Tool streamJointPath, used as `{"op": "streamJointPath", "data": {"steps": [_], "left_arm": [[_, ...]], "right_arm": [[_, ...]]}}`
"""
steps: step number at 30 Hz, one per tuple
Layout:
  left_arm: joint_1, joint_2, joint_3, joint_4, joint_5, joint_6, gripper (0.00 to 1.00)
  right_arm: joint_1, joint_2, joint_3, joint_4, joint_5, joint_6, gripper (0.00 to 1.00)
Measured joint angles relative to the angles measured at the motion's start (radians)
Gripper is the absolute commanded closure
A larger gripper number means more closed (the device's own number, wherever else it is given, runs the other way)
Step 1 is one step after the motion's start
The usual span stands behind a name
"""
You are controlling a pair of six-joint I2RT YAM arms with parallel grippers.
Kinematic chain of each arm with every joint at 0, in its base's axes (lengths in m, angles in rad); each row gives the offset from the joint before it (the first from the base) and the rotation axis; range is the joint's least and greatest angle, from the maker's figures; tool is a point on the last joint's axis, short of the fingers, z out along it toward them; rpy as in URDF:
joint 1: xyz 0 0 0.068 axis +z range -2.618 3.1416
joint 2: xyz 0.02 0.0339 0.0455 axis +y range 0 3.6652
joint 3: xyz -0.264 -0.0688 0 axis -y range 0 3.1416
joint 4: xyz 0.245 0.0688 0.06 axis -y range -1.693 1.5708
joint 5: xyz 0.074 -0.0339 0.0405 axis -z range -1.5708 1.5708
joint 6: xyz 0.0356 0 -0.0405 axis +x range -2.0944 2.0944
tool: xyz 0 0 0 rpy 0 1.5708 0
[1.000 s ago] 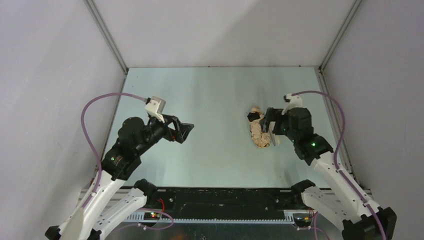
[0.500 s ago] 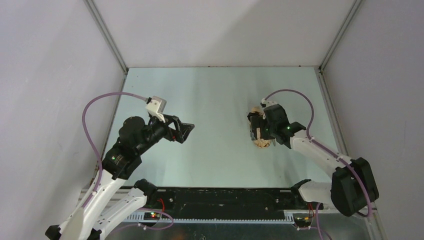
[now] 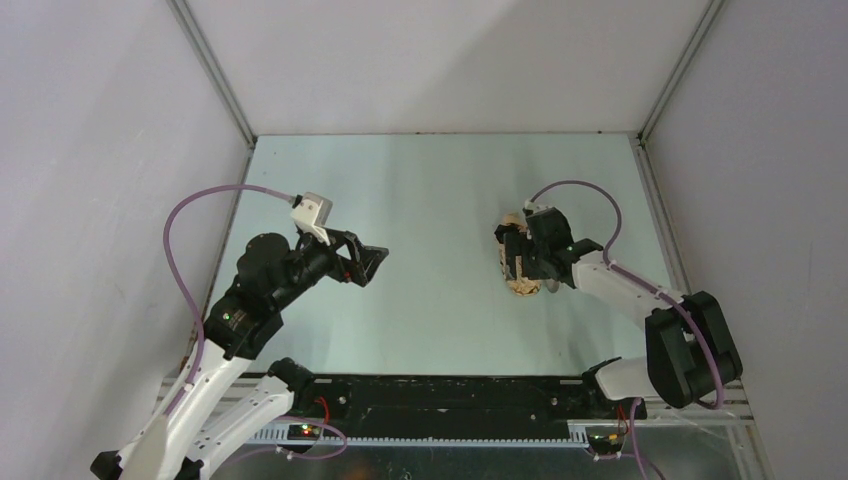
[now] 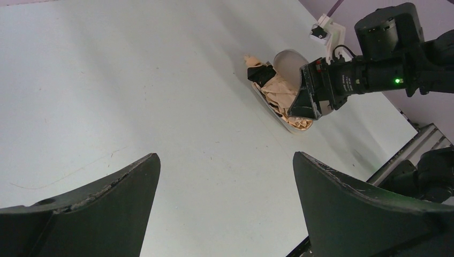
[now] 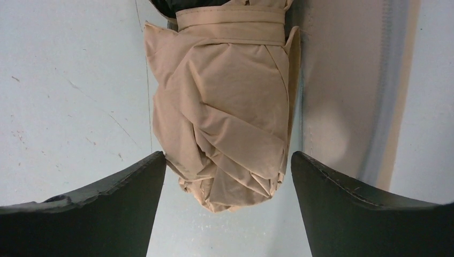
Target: Open the umbrella
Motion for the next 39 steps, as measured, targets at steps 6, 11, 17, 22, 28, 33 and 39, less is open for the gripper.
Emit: {"op": "streamJointPath", "data": {"steps": [6, 11, 17, 22, 28, 33, 39], "left_arm": [[0.001, 0.000, 0.000, 0.000, 0.000, 0.000, 0.00], [0.002, 0.000, 0.000, 0.000, 0.000, 0.000, 0.00], [0.002, 0.005, 0.000, 0.000, 0.000, 0.000, 0.00], [0.003, 0.007, 0.000, 0.000, 0.002, 0.000, 0.00], [0.003, 0.007, 0.000, 0.000, 0.007, 0.000, 0.00], [0.003, 0.007, 0.000, 0.000, 0.007, 0.000, 0.00], [0.003, 0.005, 0.000, 0.000, 0.008, 0.000, 0.00]], "right_arm": [[0.014, 0.048, 0.000, 0.027, 0.012, 0.003, 0.21], [0.027, 0.097, 0.003, 0.037, 0.051, 0.007, 0.21], [0.046, 0.129, 0.023, 0.031, 0.089, 0.013, 0.37], [0.051, 0.141, 0.036, 0.021, 0.113, 0.021, 0.63], [0.051, 0.137, 0.041, 0.016, 0.118, 0.027, 0.83], [0.051, 0.093, 0.041, 0.006, 0.114, 0.015, 1.00], [0.056, 0.000, 0.041, 0.008, 0.115, -0.015, 1.00]]}}
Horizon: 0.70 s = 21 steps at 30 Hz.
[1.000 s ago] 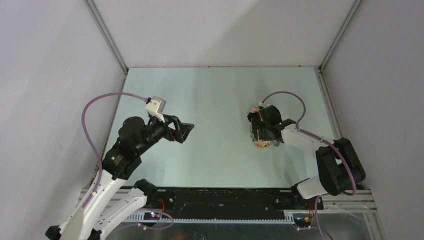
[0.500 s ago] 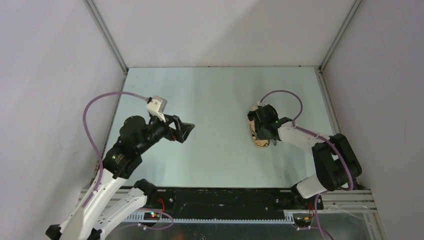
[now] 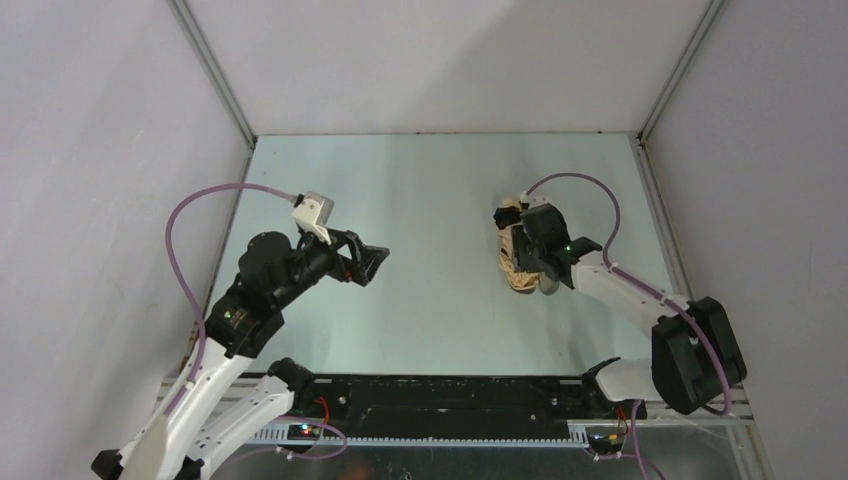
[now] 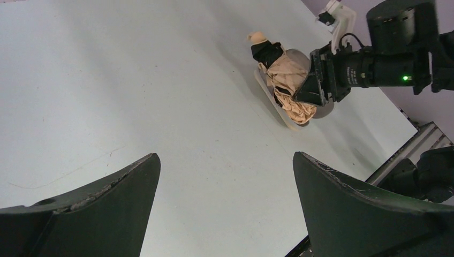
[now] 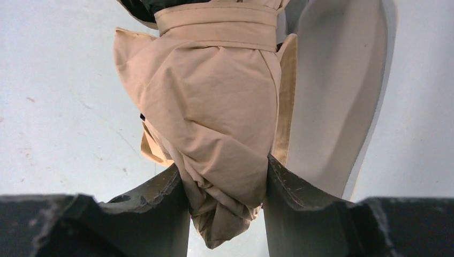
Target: Open the umbrella
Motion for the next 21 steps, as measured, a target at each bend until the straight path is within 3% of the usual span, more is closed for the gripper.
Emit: {"op": "streamJointPath", "data": {"steps": [7, 15, 21], "left_arm": [[0.000, -0.008, 0.000, 0.003, 0.010, 0.000, 0.00], [0.002, -0.009, 0.000, 0.036, 0.106, -0.001, 0.00], [0.003, 0.003, 0.000, 0.091, 0.265, -0.002, 0.00]], "right_arm": [[0.069, -0.163, -0.044, 0.042, 0.003, -0.083, 1.00], [0.348, -0.430, -0.154, 0.146, 0.026, -0.291, 1.00], [0.515, -0.479, -0.166, 0.165, 0.033, -0.451, 1.00]]}}
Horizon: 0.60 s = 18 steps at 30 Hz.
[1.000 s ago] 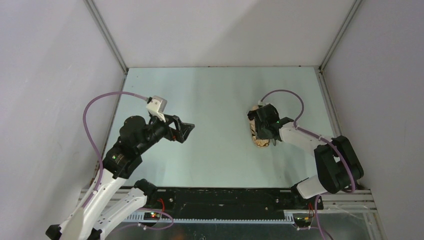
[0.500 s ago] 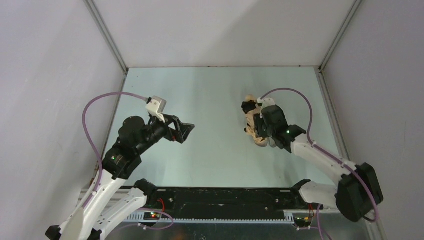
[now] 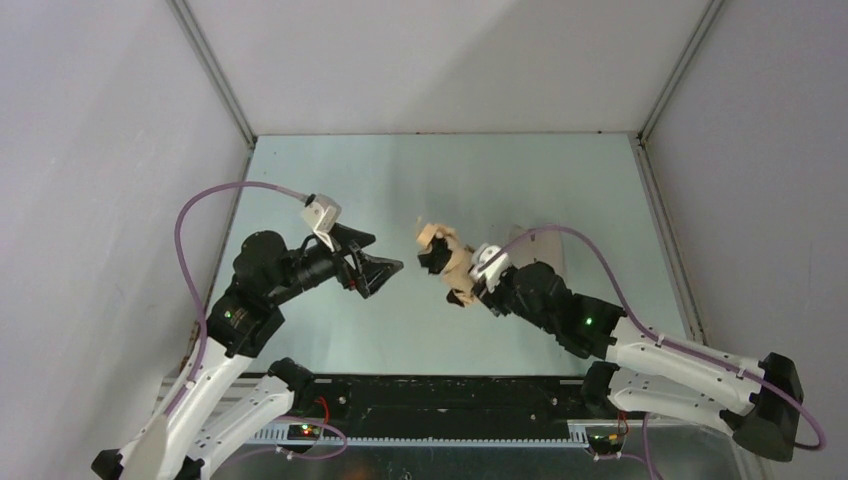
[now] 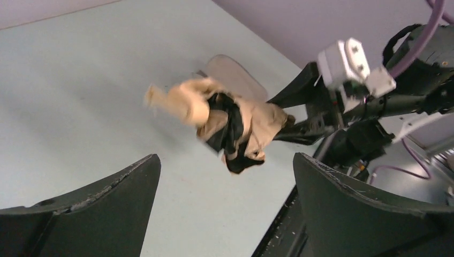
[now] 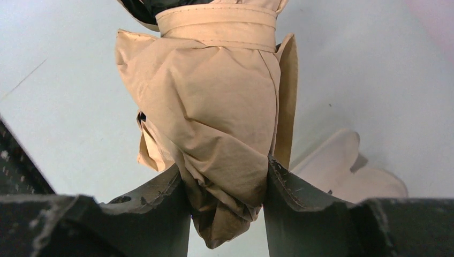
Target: Open the umbrella
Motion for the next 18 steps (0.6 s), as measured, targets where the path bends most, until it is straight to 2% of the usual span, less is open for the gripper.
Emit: {"op": "streamJointPath", "data": {"steps": [8, 18], "left_arm": [[-0.010, 0.113, 0.000, 0.029, 0.145, -0.010, 0.00], [-0.108, 0.296, 0.036, -0.077, 0.240, 0.029, 0.00]], "right_arm": [[0.236, 0.000, -0.006, -0.005, 0.070, -0.202, 1.00], [0.389, 0.003, -0.006, 0.004, 0.179, -0.371, 1.00]]}}
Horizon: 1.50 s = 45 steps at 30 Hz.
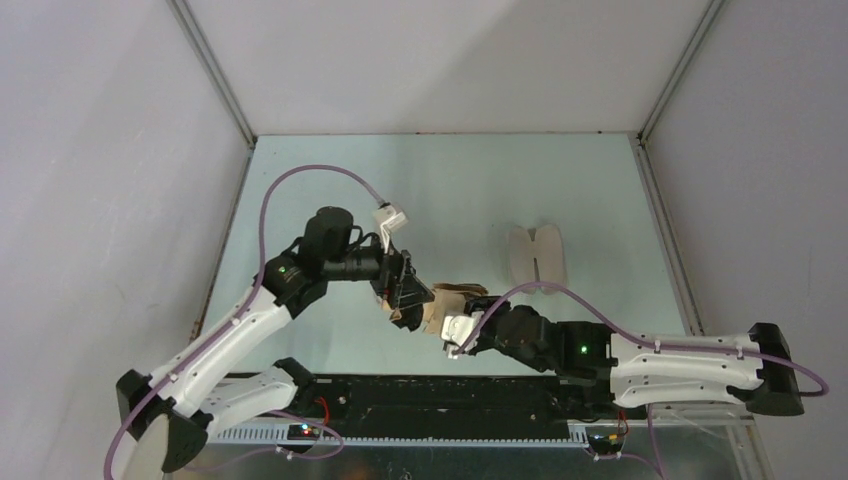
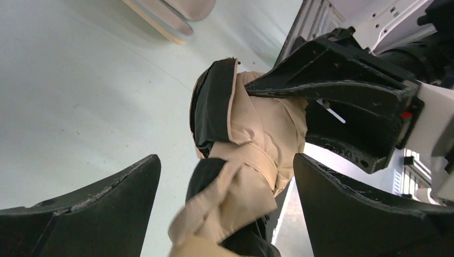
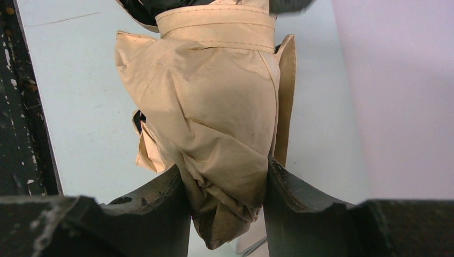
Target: Open the umbrella
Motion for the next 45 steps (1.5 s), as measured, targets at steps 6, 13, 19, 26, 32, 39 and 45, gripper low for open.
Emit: {"op": "streamJointPath", "data": {"steps": [6, 13, 19, 26, 32, 39, 45], "left_arm": [[-0.027, 0.072, 0.016, -0.050, 0.035, 0.022, 0.00], [-0.066, 0.117, 0.017, -0.084, 0.089, 0.035, 0.09], [-0.085, 0.126, 0.019, -0.085, 0.116, 0.049, 0.17], [-0.107, 0.161, 0.029, -0.116, 0.115, 0.061, 0.01], [-0.110, 0.162, 0.034, -0.138, 0.073, 0.073, 0.00], [-0.116, 0.167, 0.045, -0.151, 0.017, 0.086, 0.00], [-0.120, 0.159, 0.045, -0.157, -0.006, 0.088, 0.00]], "right_arm": [[0.077, 0.010, -0.001, 0.011, 0.084, -0.080, 1.00], [0.126, 0.010, -0.034, 0.064, 0.161, -0.187, 1.00], [0.164, 0.010, -0.074, 0.149, 0.227, -0.280, 0.98], [0.195, 0.009, -0.118, 0.229, 0.280, -0.381, 0.98], [0.204, -0.002, -0.119, 0.236, 0.277, -0.404, 0.98], [0.204, -0.003, -0.119, 0.240, 0.272, -0.407, 0.98], [0.204, -0.004, -0.119, 0.240, 0.259, -0.403, 0.98]]}}
